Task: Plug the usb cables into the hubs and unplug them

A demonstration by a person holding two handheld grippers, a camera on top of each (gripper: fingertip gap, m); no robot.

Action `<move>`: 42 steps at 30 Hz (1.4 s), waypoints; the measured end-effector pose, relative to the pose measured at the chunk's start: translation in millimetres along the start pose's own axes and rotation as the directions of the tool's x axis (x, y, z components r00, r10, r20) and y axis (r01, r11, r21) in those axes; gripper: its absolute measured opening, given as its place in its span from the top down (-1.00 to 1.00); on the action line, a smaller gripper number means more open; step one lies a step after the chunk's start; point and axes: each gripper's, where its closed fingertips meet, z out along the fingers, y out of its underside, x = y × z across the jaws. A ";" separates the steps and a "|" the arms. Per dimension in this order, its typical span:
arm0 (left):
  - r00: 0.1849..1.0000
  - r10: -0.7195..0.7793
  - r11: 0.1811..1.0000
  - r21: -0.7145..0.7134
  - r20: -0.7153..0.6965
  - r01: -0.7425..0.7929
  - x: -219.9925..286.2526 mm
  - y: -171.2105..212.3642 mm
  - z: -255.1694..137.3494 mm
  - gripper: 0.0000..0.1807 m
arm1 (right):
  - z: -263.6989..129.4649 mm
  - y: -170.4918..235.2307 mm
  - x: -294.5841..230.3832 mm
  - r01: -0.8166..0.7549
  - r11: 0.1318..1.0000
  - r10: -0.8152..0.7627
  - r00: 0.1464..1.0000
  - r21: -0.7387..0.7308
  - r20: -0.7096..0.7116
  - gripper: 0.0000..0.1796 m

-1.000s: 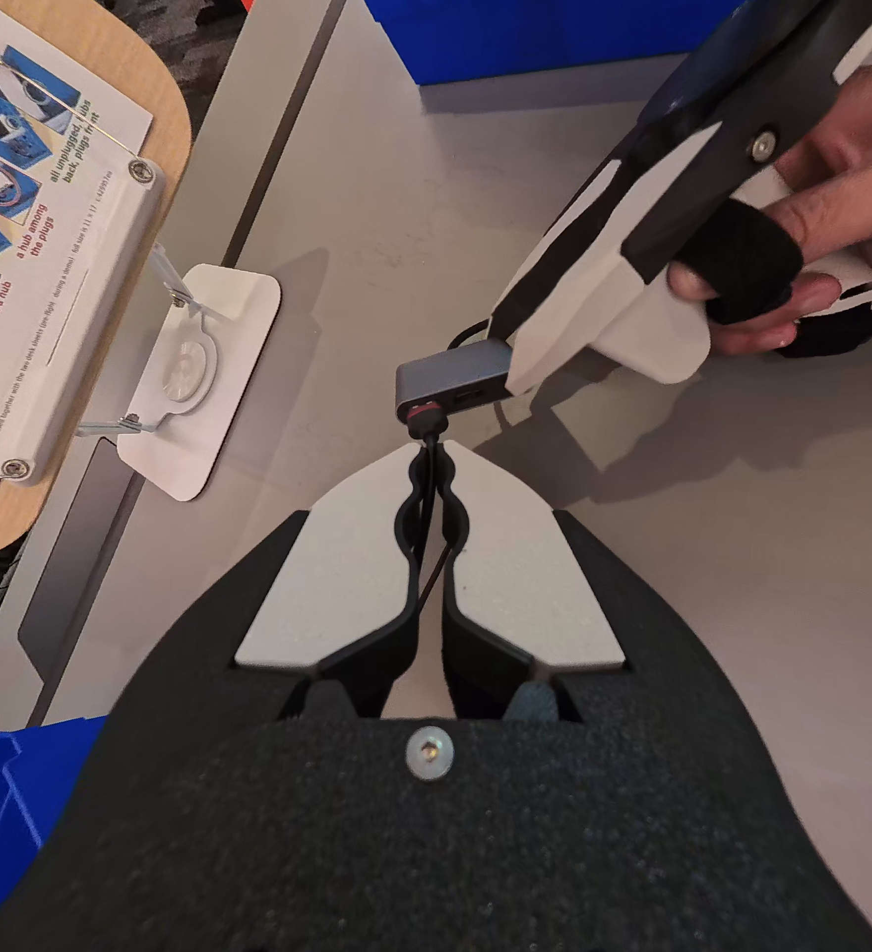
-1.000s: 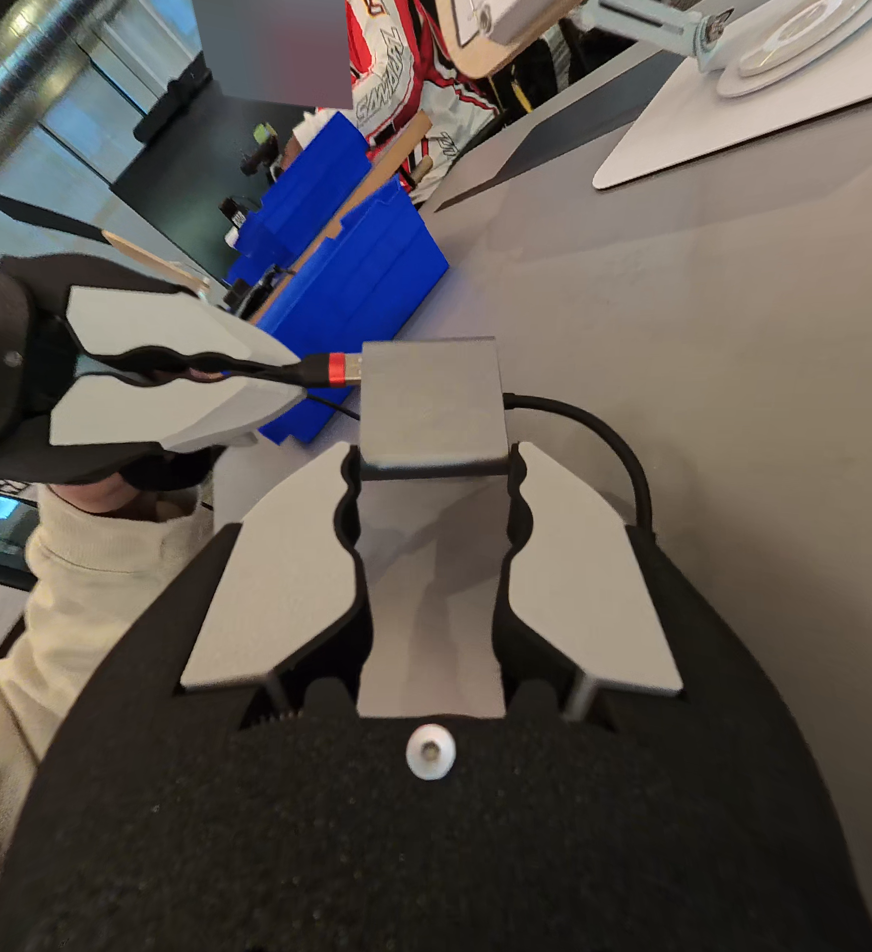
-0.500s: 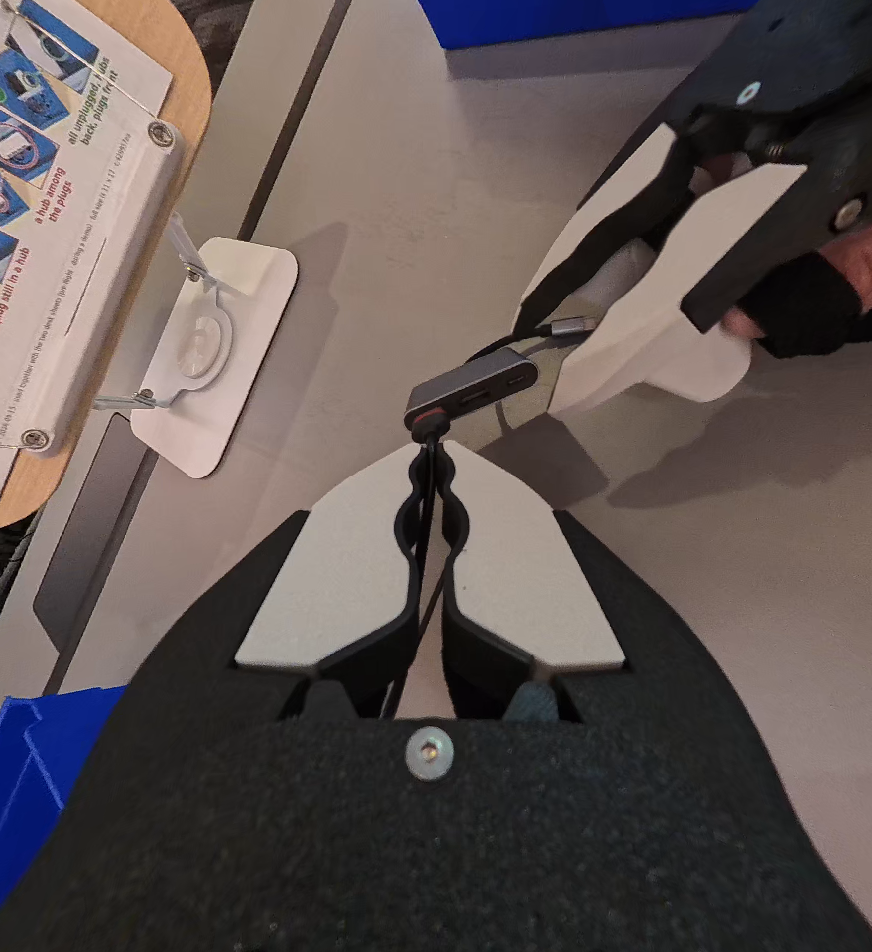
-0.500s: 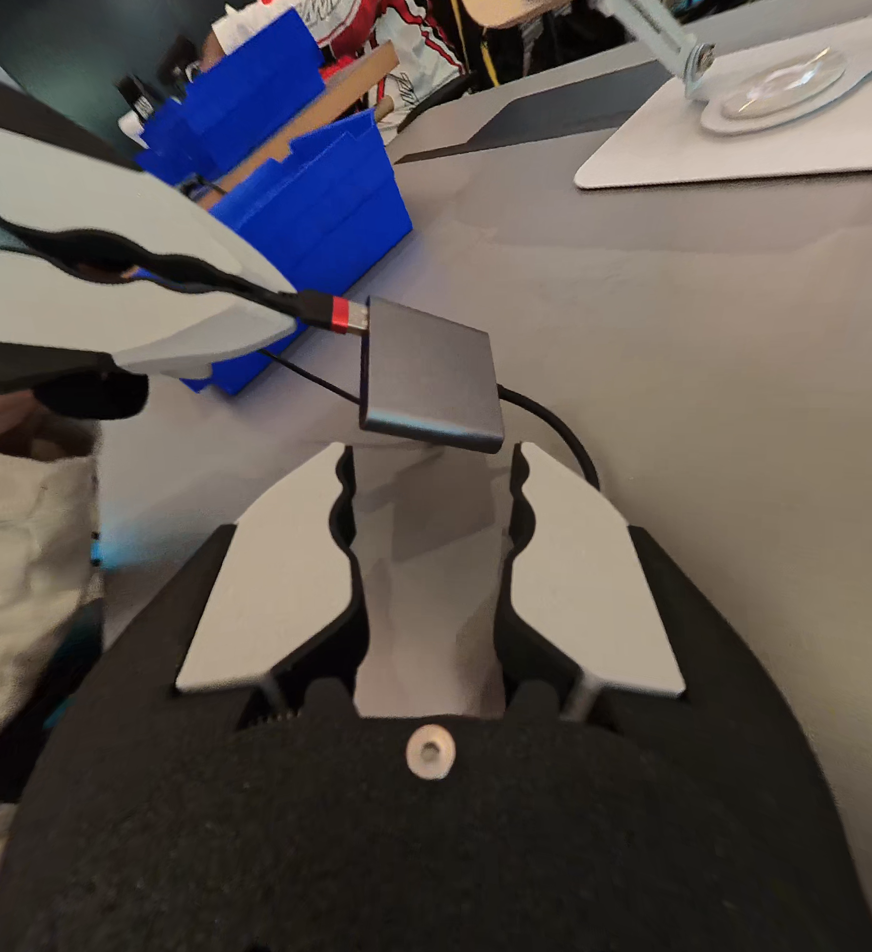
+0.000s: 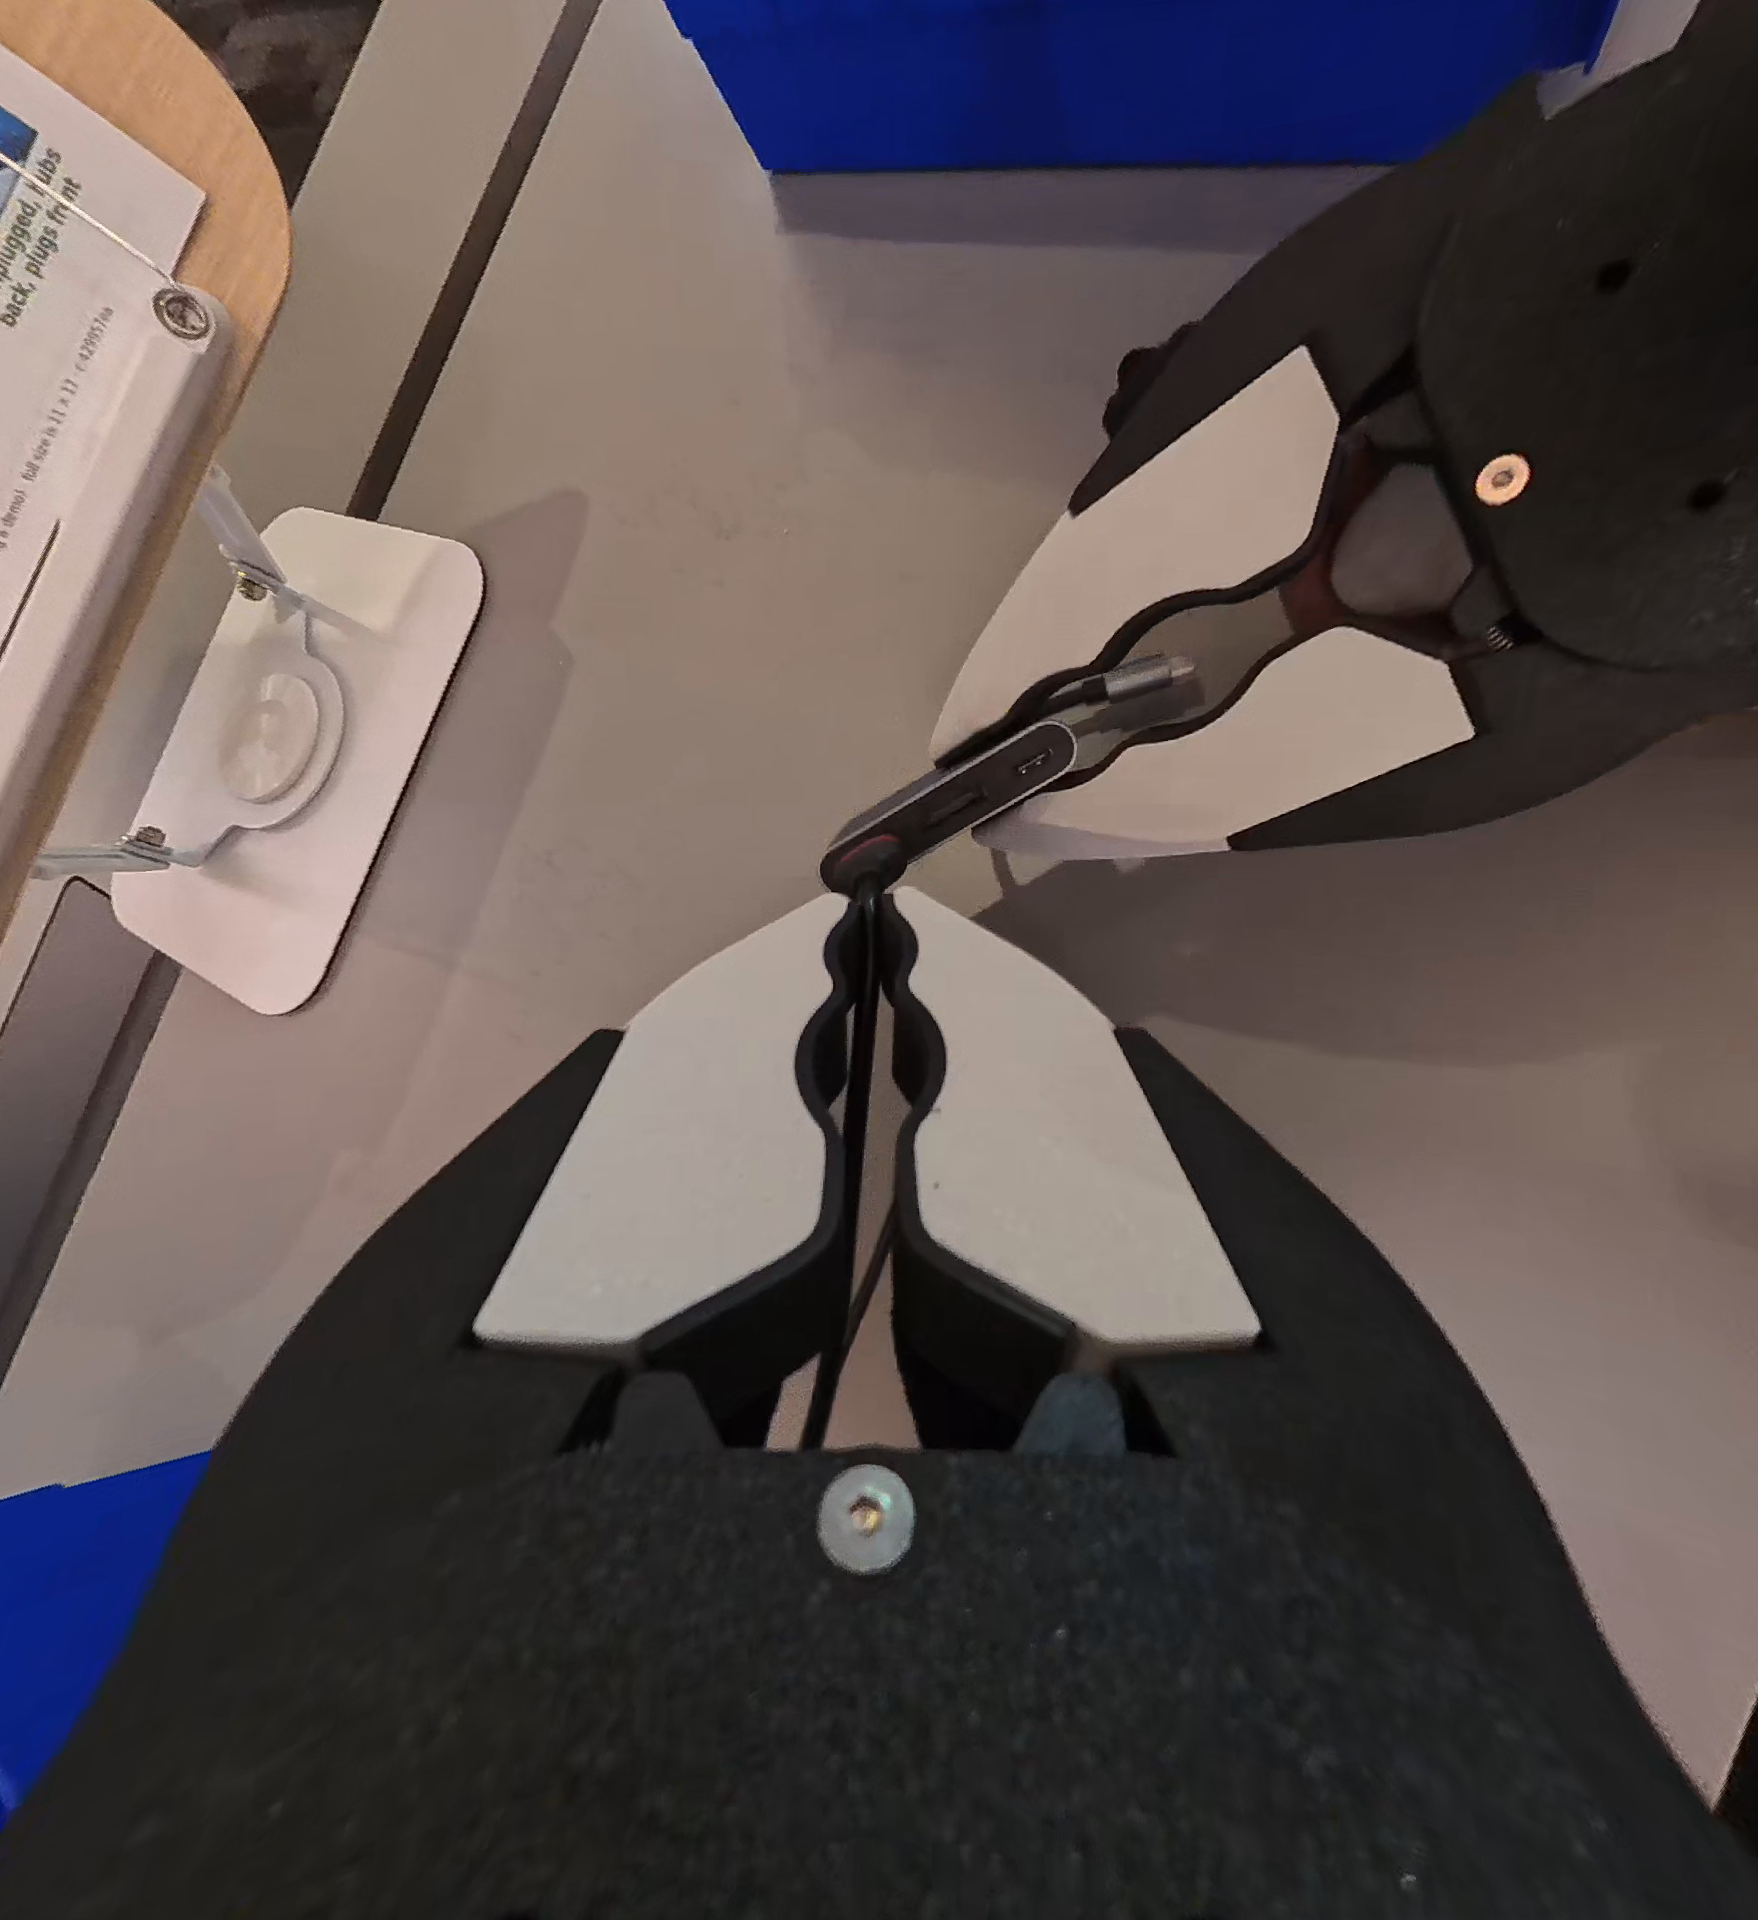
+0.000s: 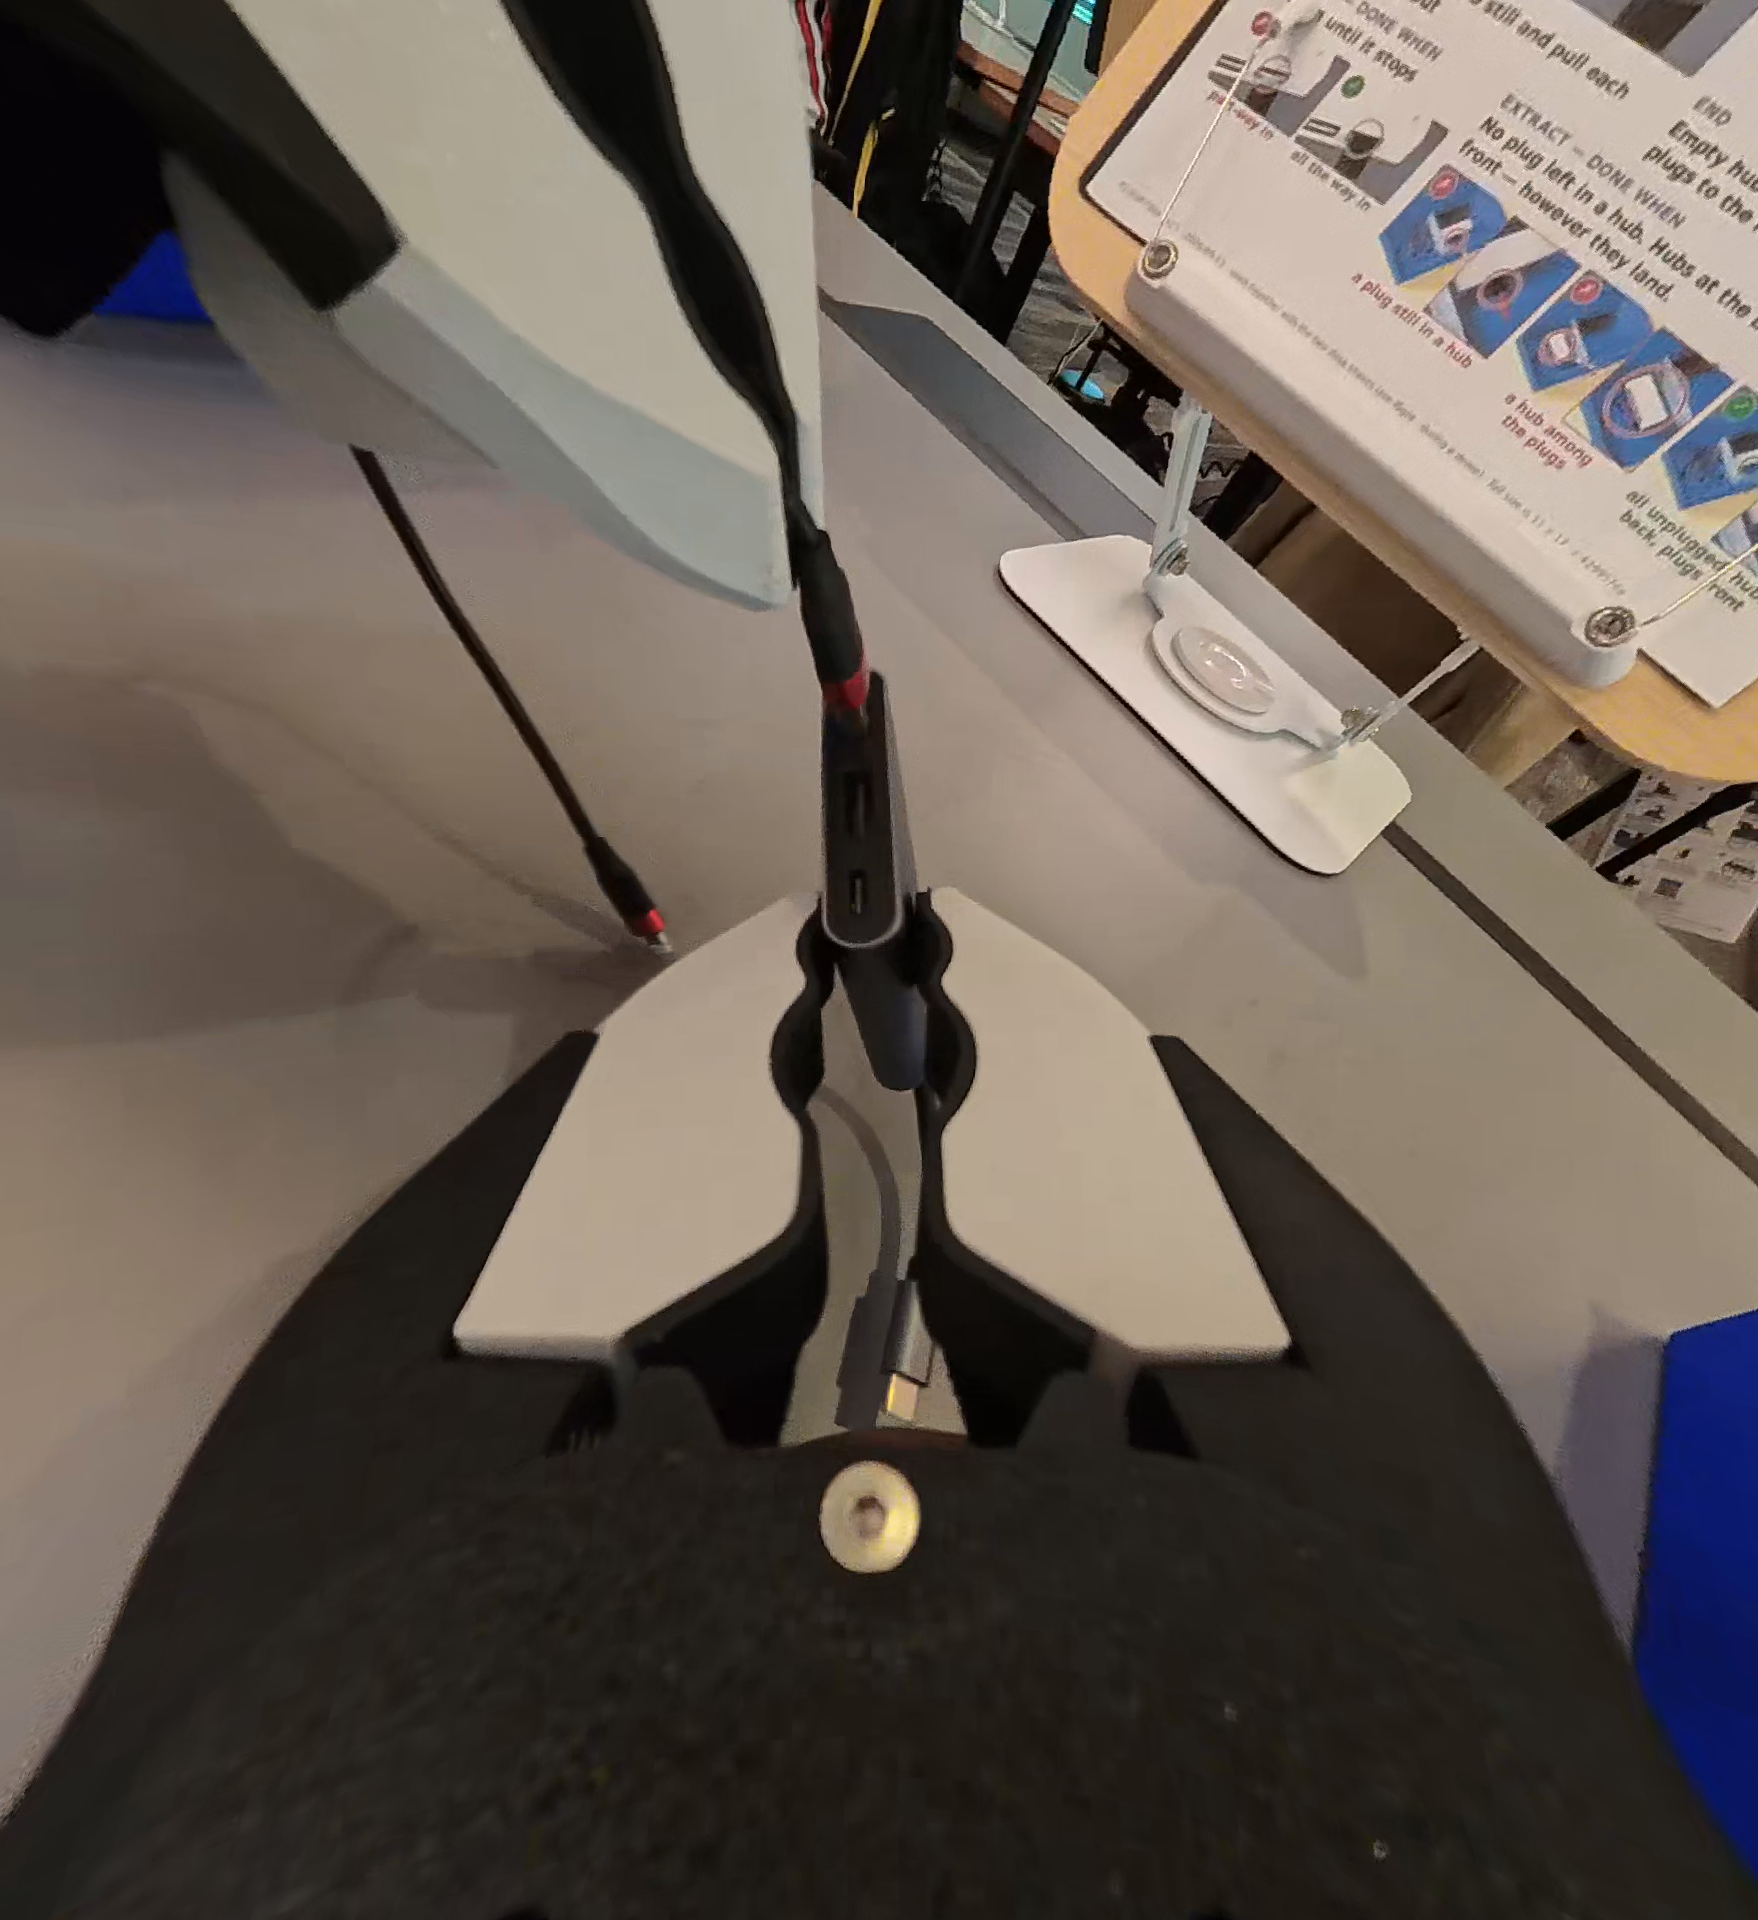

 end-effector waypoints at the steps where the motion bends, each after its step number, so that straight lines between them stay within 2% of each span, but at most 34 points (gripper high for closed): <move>1: 1.000 0.007 1.000 -0.001 0.009 -0.007 -0.1 -0.8 0.0 0.98 | -1.2 0.2 -0.2 0.015 1.000 -0.015 1.000 -0.003 0.004 0.85; 8: 1.000 0.018 1.000 -0.007 0.019 -0.017 -0.4 -5.9 -6.3 0.98 | -13.6 -10.6 3.5 0.103 0.994 -0.102 0.994 0.036 -0.051 0.87; 14: 1.000 0.019 0.998 -0.053 0.023 -0.017 -0.8 5.5 -1.4 0.98 | -14.4 -10.5 -2.5 0.119 0.992 -0.118 0.993 0.039 -0.013 0.87; 20: 0.998 -0.039 0.999 0.033 -0.056 0.041 1.4 1.6 -8.4 0.98 | -13.4 -15.2 -6.3 0.076 0.994 -0.078 0.997 0.083 0.023 0.87; 24: 0.996 -0.029 1.000 0.004 -0.082 0.030 6.3 6.5 -3.2 0.99 | -3.9 -4.4 -9.7 0.109 0.993 -0.110 0.994 0.034 0.026 0.86; 27: 0.994 -0.039 0.999 0.019 -0.105 0.042 8.9 4.1 -2.2 0.98 | 2.3 1.0 -11.4 0.113 0.994 -0.113 0.993 0.002 0.031 0.74; 29: 0.993 -0.045 0.999 0.025 -0.110 0.048 8.6 3.6 -1.9 0.98 | 1.2 -0.2 -11.4 0.116 0.993 -0.116 0.993 0.010 0.032 0.86; 37: 0.992 -0.066 0.996 0.056 -0.110 0.073 5.9 -1.5 -6.3 0.98 | -6.8 -5.0 -9.4 0.087 0.996 -0.088 0.994 0.018 0.061 0.86; 39: 0.998 -0.055 0.994 0.090 -0.025 0.057 -3.9 -6.4 -9.4 0.91 | -6.9 -5.9 -7.7 0.033 0.999 -0.034 0.997 0.021 0.076 0.86; 41: 0.998 -0.048 0.993 0.106 0.032 0.044 -9.2 -9.5 -14.2 0.67 | -5.5 -1.4 -5.8 -0.002 1.000 0.002 0.996 0.001 0.089 0.87; 42: 0.998 -0.053 0.992 0.118 0.040 0.048 -9.4 -11.5 -17.1 0.61 | -6.2 -1.4 -4.1 -0.009 1.000 0.009 0.996 0.003 0.084 0.86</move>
